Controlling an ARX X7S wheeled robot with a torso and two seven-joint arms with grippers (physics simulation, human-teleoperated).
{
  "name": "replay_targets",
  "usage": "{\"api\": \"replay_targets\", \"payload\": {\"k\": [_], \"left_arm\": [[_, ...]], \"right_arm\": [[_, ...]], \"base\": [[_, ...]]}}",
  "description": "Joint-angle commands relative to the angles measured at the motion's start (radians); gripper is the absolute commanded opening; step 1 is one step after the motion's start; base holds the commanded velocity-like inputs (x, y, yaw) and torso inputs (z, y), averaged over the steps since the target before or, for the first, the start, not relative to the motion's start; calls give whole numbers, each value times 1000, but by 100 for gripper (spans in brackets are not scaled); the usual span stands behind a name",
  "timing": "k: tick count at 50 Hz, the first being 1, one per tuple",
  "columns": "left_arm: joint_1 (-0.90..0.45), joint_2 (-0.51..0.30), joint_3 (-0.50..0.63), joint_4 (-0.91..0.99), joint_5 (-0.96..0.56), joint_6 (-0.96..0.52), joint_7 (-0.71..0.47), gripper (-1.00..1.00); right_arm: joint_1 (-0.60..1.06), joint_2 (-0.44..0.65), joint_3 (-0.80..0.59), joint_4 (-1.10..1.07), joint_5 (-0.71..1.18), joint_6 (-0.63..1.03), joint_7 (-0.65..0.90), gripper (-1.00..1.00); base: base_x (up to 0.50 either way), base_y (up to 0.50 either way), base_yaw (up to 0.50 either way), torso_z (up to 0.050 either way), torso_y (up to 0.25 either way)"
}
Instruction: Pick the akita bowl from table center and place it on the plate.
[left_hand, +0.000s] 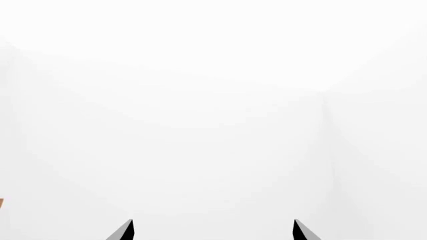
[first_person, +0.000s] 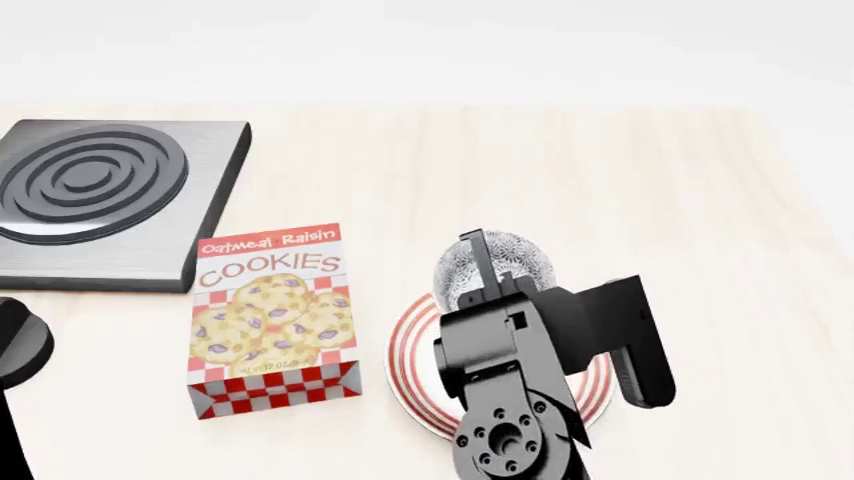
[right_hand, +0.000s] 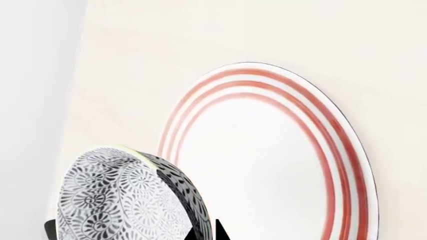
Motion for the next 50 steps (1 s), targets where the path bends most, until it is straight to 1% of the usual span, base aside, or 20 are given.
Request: {"api": "replay_targets", "payload": {"k": [1, 15, 22, 32, 41, 50], "left_arm": [[2, 1, 1, -2, 3, 4, -1, 100], [0, 0, 3, -4, 0, 3, -2, 100], [-1, 1, 5, -7, 1, 3, -1, 100], [-1, 0, 3, -16, -3, 8, 0, 100], [1, -3, -1, -16, -5, 10, -3, 100], [2, -6, -3, -14, -7, 10, -5, 100]], "right_arm": [[17, -1, -47, 56, 48, -34, -40, -100], [28, 0, -112, 108, 121, -69, -79, -100], [36, 5, -121, 126, 150, -86, -92, -100], [72, -4, -143, 213, 191, -96, -129, -100], [141, -10, -377, 351, 439, -156, -211, -100], [160, -10, -550, 402, 639, -199, -266, -100]], "base": [[0, 0, 0, 0, 10], [0, 0, 0, 0, 0], [0, 0, 0, 0, 0], [0, 0, 0, 0, 1], [0, 0, 0, 0, 0], [0, 0, 0, 0, 1]]}}
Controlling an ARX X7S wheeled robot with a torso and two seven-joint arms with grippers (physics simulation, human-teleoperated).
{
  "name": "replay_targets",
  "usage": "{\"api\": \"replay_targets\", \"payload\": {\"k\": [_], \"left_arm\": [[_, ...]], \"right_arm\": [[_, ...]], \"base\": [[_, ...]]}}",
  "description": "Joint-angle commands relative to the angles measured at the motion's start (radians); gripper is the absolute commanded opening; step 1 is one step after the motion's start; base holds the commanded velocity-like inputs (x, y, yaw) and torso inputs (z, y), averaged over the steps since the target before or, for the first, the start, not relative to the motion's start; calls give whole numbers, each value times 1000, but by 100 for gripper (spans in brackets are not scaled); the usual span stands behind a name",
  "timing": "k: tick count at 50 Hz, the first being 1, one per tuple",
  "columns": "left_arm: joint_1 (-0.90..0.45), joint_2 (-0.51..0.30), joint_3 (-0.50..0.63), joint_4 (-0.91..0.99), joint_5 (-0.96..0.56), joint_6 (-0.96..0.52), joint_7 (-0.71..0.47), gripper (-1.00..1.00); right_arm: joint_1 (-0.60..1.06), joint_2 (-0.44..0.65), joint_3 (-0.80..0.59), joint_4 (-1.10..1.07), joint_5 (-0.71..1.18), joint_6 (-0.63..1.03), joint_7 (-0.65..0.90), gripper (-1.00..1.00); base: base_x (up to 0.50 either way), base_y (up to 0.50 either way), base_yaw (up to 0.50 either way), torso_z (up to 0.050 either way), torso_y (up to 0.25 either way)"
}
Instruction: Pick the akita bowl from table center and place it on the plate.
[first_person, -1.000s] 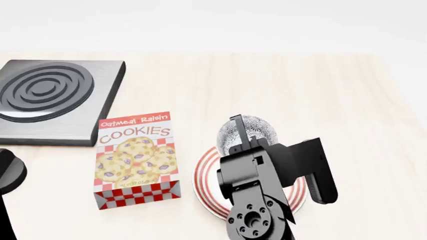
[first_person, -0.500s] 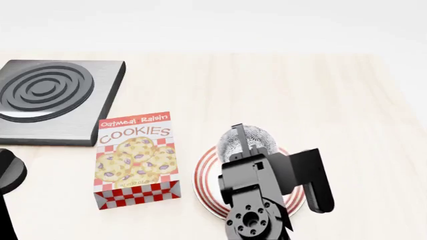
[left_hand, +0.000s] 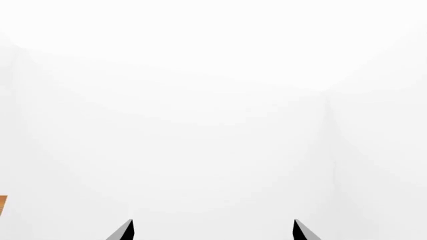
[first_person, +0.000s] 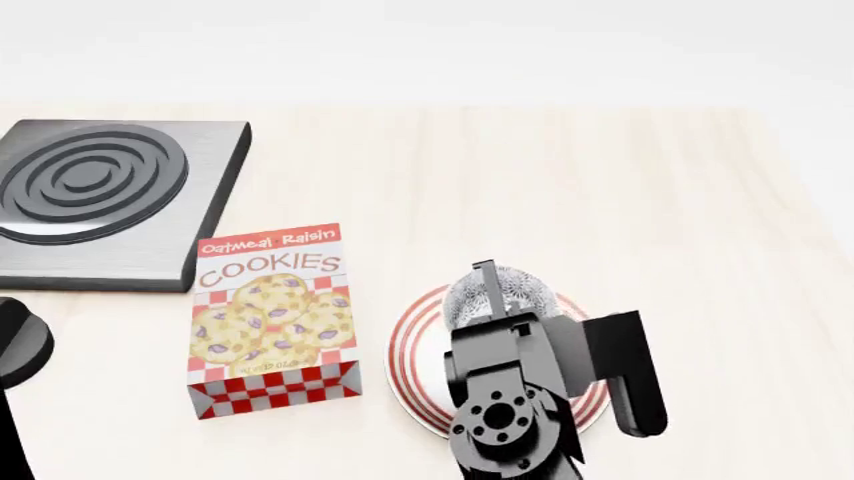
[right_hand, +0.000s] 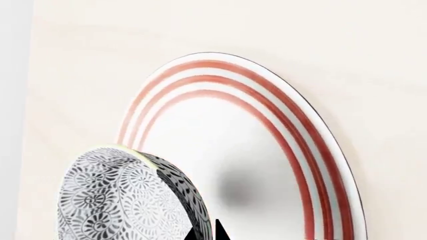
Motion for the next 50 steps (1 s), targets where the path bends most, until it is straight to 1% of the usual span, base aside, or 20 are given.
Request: {"api": "replay_targets", "payload": {"k": [1, 10, 19, 25, 27, 29, 30, 31, 32, 34, 35, 50], "left_arm": [[1, -3, -3, 3, -3, -1, -3, 100], [1, -4, -3, 2, -4, 0, -4, 100], [1, -3, -2, -2, -1, 3, -3, 100], [1, -3, -1, -2, -1, 5, -3, 100], [1, -4, -2, 3, -2, 1, -5, 100], [1, -4, -1, -1, -3, 4, -4, 100], [1, -4, -1, -2, -3, 5, -4, 100], [1, -4, -1, -2, -3, 5, -4, 100], [2, -5, -1, 3, -2, 2, -5, 100], [2, -6, -2, 6, -3, -1, -7, 100], [2, -6, -1, 7, -2, -1, -7, 100], [-1, -5, 1, 3, -3, -1, -7, 100]], "right_arm": [[42, -2, -202, 82, 218, -51, -75, -100], [54, -2, -298, 91, 330, -84, -113, -100], [58, -2, -383, 90, 422, -150, -139, -100], [68, -2, -448, 92, 479, -143, -152, -100], [70, -2, -469, 77, 480, -202, -164, -100], [75, 3, -474, 70, 490, -174, -181, -100], [76, 0, -485, 75, 487, -182, -167, -100], [73, -2, -494, 68, 481, -232, -163, -100], [77, 1, -511, 73, 483, -204, -122, -100], [79, 4, -527, 66, 473, -215, -149, -100], [81, 9, -522, 52, 474, -209, -170, 100], [83, 22, -528, 24, 469, -229, -147, 100]], "base": [[0, 0, 0, 0, 0], [0, 0, 0, 0, 0], [0, 0, 0, 1, 0], [0, 0, 0, 0, 2], [0, 0, 0, 0, 0], [0, 0, 0, 0, 0], [0, 0, 0, 0, 0], [0, 0, 0, 0, 0], [0, 0, 0, 0, 0], [0, 0, 0, 0, 0], [0, 0, 0, 0, 0], [0, 0, 0, 0, 0]]}}
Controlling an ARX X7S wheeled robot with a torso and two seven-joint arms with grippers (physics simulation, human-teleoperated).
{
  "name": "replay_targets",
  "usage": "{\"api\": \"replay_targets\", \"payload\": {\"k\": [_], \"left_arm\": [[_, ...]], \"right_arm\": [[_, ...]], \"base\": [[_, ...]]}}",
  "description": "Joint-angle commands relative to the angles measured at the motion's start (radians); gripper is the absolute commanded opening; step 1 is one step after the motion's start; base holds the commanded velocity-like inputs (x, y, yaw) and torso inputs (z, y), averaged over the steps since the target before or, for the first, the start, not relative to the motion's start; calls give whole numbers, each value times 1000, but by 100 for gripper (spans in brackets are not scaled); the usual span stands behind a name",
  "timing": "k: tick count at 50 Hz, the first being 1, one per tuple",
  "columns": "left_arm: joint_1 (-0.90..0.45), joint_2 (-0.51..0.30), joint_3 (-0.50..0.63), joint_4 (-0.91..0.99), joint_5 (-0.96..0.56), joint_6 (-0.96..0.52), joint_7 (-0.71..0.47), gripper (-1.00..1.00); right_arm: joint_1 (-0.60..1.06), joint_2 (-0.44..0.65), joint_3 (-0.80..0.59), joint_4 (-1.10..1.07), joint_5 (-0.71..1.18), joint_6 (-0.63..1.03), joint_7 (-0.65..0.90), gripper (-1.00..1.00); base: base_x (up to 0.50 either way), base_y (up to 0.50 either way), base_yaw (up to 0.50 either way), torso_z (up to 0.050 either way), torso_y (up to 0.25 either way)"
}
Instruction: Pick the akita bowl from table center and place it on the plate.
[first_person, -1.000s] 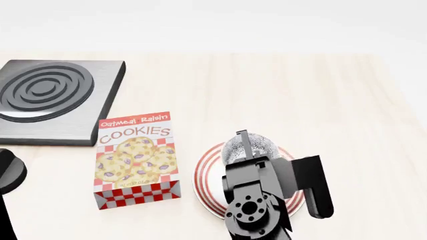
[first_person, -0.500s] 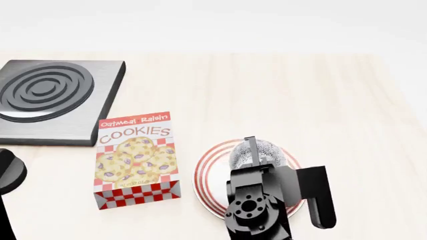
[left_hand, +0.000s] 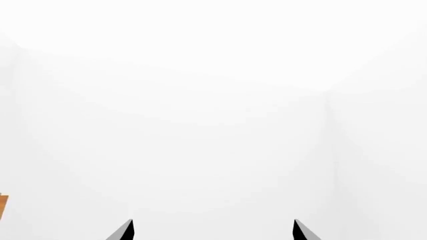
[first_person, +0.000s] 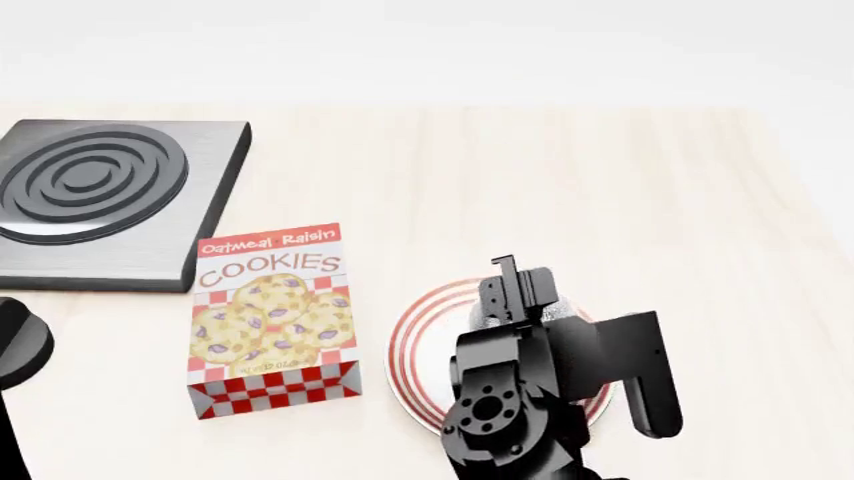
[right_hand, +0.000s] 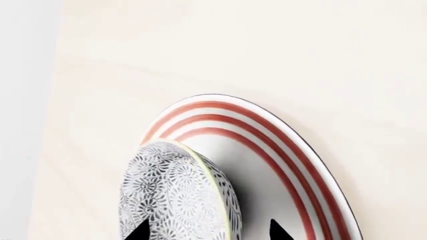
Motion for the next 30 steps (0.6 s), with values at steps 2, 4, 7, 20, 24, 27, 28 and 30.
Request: {"api": "replay_targets", "payload": {"k": [2, 4, 7, 20, 24, 27, 28, 30], "left_arm": [[-2, 0, 2, -2, -1, -1, 0, 100], [-3, 1, 3, -8, -1, 3, 2, 100], [-6, 3, 6, -12, 0, 4, 4, 100], [-4, 3, 13, -5, 9, 3, 6, 100], [-4, 2, 12, -2, 8, 2, 4, 100], [0, 3, 17, 9, 16, -4, 2, 100], [0, 2, 17, 12, 16, -5, 2, 100], [1, 1, 16, 16, 15, -4, 1, 100]], "right_arm": [[3, 9, -23, -21, 0, -20, 6, 100], [-1, 16, -26, -40, -5, -35, 19, 100], [-8, 29, -31, -78, -14, -60, 40, 100], [-62, 231, -84, -634, -202, -374, 211, 100], [-70, 299, -124, -833, -331, -484, 266, 100], [-94, 353, -104, -995, -466, -517, 317, 100], [-98, 364, -102, -1027, -502, -516, 343, 100], [-112, 399, -101, -1102, -639, -514, 432, 100]], "base": [[0, 0, 0, 0, 0], [0, 0, 0, 0, 0], [0, 0, 0, 0, 0], [0, 0, 0, 0, 0], [0, 0, 0, 0, 0], [0, 0, 0, 0, 0], [0, 0, 0, 0, 0], [0, 0, 0, 0, 0]]}}
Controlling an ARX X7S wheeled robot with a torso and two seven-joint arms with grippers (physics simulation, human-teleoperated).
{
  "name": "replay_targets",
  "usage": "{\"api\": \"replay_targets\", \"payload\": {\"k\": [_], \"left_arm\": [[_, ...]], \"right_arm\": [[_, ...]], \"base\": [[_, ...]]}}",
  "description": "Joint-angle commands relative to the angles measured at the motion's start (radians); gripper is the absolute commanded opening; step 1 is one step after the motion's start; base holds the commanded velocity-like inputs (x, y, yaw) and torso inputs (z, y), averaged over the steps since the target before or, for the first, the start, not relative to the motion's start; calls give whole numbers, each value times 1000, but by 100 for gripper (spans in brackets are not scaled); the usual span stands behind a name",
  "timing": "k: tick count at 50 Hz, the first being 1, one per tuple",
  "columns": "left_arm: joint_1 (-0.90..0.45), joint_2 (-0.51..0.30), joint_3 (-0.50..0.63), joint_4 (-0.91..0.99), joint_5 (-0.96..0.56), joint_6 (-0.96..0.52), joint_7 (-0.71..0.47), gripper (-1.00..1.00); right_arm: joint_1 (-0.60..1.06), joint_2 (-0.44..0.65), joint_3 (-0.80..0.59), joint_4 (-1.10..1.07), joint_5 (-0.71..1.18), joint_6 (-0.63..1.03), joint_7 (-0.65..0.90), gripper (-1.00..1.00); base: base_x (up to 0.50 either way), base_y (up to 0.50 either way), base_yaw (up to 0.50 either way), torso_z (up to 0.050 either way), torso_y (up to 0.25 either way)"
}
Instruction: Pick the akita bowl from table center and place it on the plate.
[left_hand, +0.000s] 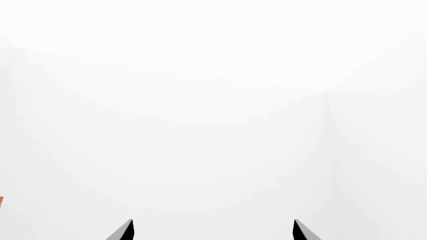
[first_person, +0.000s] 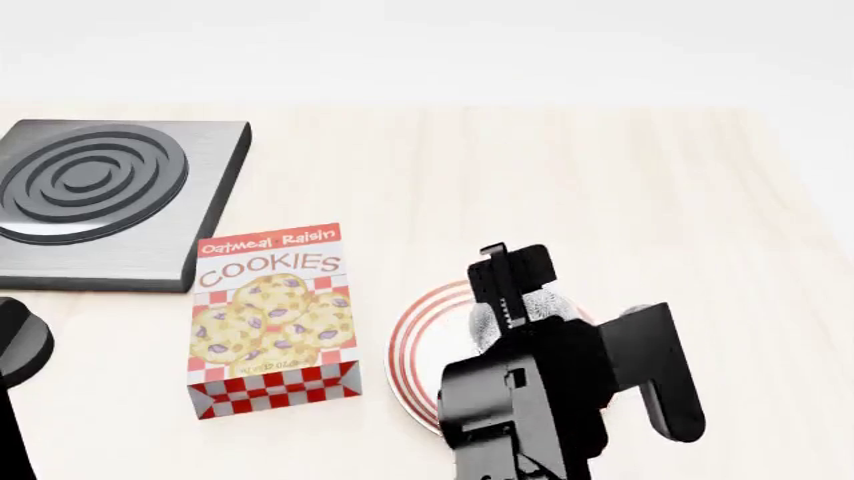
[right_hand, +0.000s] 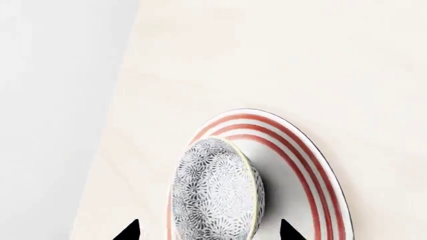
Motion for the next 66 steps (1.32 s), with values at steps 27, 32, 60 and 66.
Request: {"api": "replay_targets", "payload": {"k": [27, 32, 60, 66], "left_arm": [[21, 0, 12, 4, 28, 1, -6, 100], [23, 1, 15, 7, 37, -5, -9, 100], [29, 9, 41, 4, 60, -8, -5, 100], [31, 14, 48, -16, 72, 3, 0, 100]], "right_arm": [[-335, 436, 98, -808, -1535, 1002, 626, 100], [-419, 422, 121, -826, -1608, 1044, 621, 100], [-651, 382, 248, -958, -1776, 1186, 588, 100], [-661, 376, 259, -960, -1788, 1193, 576, 100]], "base": [[0, 0, 0, 0, 0], [0, 0, 0, 0, 0], [0, 0, 0, 0, 0], [0, 0, 0, 0, 0]]}}
